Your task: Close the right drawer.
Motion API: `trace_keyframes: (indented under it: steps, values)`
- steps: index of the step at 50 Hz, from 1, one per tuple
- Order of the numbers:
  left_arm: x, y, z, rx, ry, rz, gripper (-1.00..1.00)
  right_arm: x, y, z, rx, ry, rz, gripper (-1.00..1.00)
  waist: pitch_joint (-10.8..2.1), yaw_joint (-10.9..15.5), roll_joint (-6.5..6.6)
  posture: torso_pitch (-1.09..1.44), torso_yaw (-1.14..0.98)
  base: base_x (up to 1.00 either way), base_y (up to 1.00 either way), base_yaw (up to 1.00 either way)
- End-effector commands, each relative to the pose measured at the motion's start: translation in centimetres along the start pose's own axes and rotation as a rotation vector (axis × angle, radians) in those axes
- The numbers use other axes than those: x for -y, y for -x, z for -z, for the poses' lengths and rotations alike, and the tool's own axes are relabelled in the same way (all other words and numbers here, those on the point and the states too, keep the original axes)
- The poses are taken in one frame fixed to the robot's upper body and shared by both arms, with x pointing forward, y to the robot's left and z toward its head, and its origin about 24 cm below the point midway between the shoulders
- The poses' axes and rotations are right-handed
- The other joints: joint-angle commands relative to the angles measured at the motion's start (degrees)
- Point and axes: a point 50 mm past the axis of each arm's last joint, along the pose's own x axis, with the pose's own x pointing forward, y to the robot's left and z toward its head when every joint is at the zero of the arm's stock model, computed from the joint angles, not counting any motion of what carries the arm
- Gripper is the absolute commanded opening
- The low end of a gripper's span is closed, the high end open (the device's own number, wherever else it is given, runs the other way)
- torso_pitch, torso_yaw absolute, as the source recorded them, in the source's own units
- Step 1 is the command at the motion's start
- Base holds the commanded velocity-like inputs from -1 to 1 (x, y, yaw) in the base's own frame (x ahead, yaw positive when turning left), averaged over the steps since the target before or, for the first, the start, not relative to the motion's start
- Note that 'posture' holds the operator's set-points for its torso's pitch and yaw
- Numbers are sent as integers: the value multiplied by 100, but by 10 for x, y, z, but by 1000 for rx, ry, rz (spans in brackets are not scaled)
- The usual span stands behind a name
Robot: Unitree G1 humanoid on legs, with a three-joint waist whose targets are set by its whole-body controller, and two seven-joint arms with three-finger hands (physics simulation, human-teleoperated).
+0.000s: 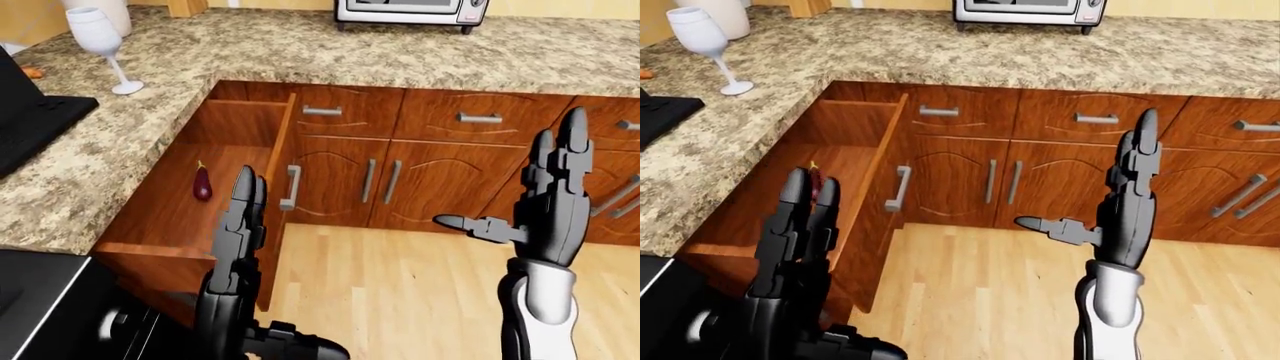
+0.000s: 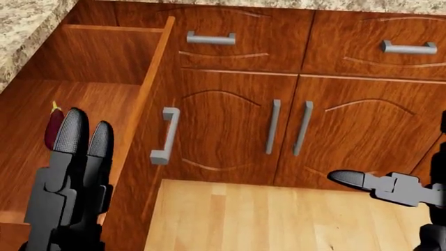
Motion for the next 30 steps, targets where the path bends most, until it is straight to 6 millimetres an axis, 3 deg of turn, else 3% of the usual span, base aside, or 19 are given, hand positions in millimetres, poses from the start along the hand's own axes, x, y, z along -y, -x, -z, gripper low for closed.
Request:
trace_keyframes:
  steps: [1,10,30]
  values:
    - [3,-1,-9,61,13,6,100,0,-4,-13,80,-6,2,100,-68,-1,-14,0,0,0,0,0]
    - [10,1,3,11,45,44,100,-1,-5,-11,77,-8,-2,100,-69,3,-11,0,0,0,0,0]
    - [33,11,55,-261,123,213,100,-6,-4,-4,59,-10,-24,100,-92,-9,-6,0,0,0,0,0]
